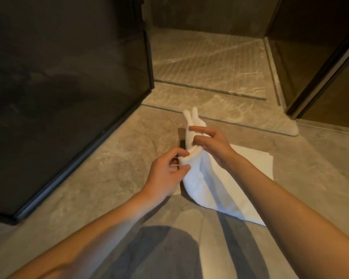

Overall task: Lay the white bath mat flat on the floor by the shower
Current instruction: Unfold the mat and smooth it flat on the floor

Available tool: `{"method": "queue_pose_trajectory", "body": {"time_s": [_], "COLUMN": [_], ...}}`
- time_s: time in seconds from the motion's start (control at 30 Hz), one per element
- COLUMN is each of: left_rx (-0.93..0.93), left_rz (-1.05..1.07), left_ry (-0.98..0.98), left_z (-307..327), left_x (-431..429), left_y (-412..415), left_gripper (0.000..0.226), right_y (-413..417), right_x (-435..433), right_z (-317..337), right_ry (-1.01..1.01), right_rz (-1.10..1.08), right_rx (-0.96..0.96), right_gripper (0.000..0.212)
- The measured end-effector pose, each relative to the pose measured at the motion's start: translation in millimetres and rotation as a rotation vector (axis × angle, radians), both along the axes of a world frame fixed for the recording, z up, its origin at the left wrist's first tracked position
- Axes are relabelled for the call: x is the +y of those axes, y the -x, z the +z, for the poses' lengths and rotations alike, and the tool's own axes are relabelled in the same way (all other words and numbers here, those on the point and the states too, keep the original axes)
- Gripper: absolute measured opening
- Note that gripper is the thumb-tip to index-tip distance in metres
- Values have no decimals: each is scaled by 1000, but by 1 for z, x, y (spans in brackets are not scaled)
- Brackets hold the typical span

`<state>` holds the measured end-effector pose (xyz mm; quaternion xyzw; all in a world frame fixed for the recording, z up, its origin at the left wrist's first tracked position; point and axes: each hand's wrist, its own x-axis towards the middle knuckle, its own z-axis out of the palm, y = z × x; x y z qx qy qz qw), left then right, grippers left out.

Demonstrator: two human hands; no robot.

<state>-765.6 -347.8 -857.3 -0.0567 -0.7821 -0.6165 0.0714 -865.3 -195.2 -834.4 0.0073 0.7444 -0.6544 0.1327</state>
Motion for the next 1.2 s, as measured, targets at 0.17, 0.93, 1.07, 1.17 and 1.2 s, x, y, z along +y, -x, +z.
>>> {"method": "queue_pose_trajectory", "body": {"time_s": [0.17, 0.93, 1.07, 1.17, 1.2], "left_rx": [-100, 14, -29, -189, -261], "left_rz": [57, -206, -197, -83, -62], "left_ry": [175, 1194, 1192, 1170, 1161], "left_z": [-25, -112, -105, -99, -97], "left_x": [-44, -32, -28, -9, 1], "left_y": [-15, 52, 48, 18, 1], "left_gripper": [28, 56, 56, 61, 65], "right_y": [-17, -57, -54, -36, -28], "right_x": [-51, 19, 19, 41, 51], "right_z": [-41, -134, -133, -124, -117], "right_ry": [-17, -1271, -1277, -1246, -1238], "right_rz": [-26, 117, 171, 411, 533], "right_rx": [-69, 296, 292, 444, 510], "right_gripper": [40, 61, 62, 61, 60]}}
